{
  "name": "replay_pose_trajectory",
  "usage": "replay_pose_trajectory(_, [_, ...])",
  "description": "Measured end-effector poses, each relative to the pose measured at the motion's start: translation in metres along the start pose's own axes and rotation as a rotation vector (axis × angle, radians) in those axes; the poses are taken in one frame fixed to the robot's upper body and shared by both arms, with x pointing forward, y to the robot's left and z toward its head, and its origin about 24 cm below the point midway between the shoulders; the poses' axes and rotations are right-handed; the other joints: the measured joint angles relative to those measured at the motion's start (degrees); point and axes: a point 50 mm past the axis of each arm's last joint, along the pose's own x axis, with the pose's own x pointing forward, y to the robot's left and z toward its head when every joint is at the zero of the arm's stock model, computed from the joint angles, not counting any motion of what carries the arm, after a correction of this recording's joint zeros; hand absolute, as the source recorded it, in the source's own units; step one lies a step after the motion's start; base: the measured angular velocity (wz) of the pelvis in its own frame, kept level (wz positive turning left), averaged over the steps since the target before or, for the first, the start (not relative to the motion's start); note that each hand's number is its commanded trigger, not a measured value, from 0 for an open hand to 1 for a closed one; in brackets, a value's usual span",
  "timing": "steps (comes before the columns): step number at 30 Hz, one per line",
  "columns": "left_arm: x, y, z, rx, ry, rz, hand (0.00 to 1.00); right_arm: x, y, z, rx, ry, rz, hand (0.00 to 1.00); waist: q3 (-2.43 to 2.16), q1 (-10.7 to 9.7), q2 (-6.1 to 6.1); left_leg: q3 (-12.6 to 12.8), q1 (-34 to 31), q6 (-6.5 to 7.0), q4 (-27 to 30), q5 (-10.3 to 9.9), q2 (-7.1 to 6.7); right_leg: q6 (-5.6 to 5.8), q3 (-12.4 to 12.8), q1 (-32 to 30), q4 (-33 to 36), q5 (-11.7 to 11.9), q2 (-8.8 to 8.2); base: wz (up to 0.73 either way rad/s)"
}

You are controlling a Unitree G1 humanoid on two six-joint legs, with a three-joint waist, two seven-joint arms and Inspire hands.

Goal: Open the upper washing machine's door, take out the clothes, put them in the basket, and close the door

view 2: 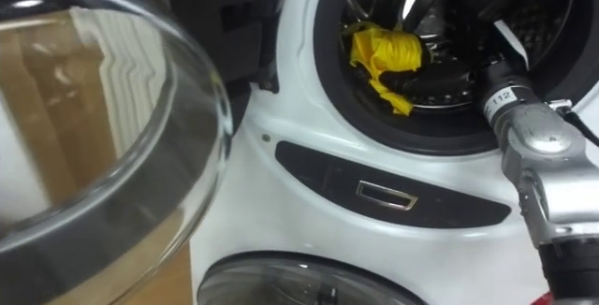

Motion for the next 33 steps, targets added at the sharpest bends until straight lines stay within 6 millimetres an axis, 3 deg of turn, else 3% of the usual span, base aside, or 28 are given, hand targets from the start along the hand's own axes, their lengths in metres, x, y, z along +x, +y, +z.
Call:
replay_pose_trajectory(8, [0.001,0.0,0.003,-0.01,0.002,-0.03,0.0,0.0,0.003,-0.001,-0.041,0.009,0.068,0.0,-0.03,-0.04,-0.28,-0.27,-0.02,-0.08,0.03,0.11,0.05,0.07,-0.79,0.11,0.05,-0.04,0.02,0.02])
replay_pose_trajectory(11, [0.002,0.005,0.003,-0.002,-0.001,-0.018,0.0,0.0,0.005,-0.001,-0.049,0.013,0.12,0.0,0.34,-0.2,-0.87,-0.28,-0.01,-0.12,0.03,0.14,0.07,0.08,-1.38,0.14,0.03,-0.05,0.0,0.0])
replay_pose_trajectory(13, [0.002,0.006,0.003,0.0,0.004,-0.017,0.0,-0.001,0.005,-0.002,-0.063,0.024,0.145,0.01,0.32,-0.38,-1.17,-0.27,-0.02,-0.12,0.03,0.14,0.07,0.08,-1.34,0.1,0.04,-0.05,0.01,0.0])
replay_pose_trajectory(15, [0.003,0.006,0.003,0.001,0.008,-0.019,0.0,-0.001,0.005,-0.003,-0.071,0.035,0.17,0.49,0.3,-0.37,-1.24,-0.22,0.04,-0.11,0.02,0.14,0.07,0.08,-1.35,0.08,0.04,-0.05,0.02,0.0])
replay_pose_trajectory(16, [0.003,0.006,0.004,-0.001,0.007,-0.019,0.0,-0.001,0.005,-0.003,-0.074,0.037,0.183,0.6,0.31,-0.41,-1.27,-0.22,0.04,-0.11,0.01,0.14,0.06,0.08,-1.33,0.05,0.04,-0.06,0.02,0.0])
replay_pose_trajectory(17, [0.003,0.007,0.004,-0.001,0.006,-0.019,0.0,-0.002,0.005,-0.003,-0.075,0.038,0.192,0.95,0.3,-0.41,-1.3,-0.2,0.04,-0.11,0.0,0.14,0.06,0.08,-1.33,0.04,0.04,-0.06,0.02,0.0])
replay_pose_trajectory(18, [0.003,0.007,0.006,-0.001,0.004,-0.016,0.0,-0.002,0.006,-0.003,-0.081,0.042,0.211,1.0,0.29,-0.42,-1.34,-0.16,0.02,-0.11,0.01,0.14,0.07,0.07,-1.31,0.02,0.01,-0.06,0.04,0.0])
replay_pose_trajectory(22, [0.004,0.009,0.011,0.001,-0.003,-0.013,0.0,0.001,0.008,-0.003,-0.094,0.06,0.258,1.0,0.34,-0.36,-1.34,0.0,0.12,-0.16,0.02,0.17,0.15,0.07,-1.32,0.12,-0.07,-0.06,0.12,-0.01])
replay_pose_trajectory(26, [0.006,0.007,0.016,0.049,0.013,-0.027,0.0,0.003,0.009,-0.007,-0.104,0.085,0.27,1.0,0.4,1.03,-1.37,0.73,0.65,-0.26,-0.12,0.22,0.31,0.05,-1.27,0.33,-0.15,-0.06,0.24,-0.1])
replay_pose_trajectory(31, [0.006,0.008,0.016,0.093,0.017,-0.025,0.0,0.004,0.008,-0.01,-0.121,0.093,0.239,1.0,0.93,1.88,-1.61,0.93,1.18,-0.41,-0.2,0.09,0.42,-0.02,-1.19,1.21,-1.0,-0.02,0.45,-0.02])
replay_pose_trajectory(33, [0.007,0.01,0.015,0.095,0.021,-0.027,0.0,0.004,0.01,-0.01,-0.129,0.085,0.243,1.0,0.94,1.74,-1.6,0.95,1.23,-0.53,-0.19,0.0,0.54,-0.03,-1.1,1.22,-0.99,-0.01,0.6,0.0])
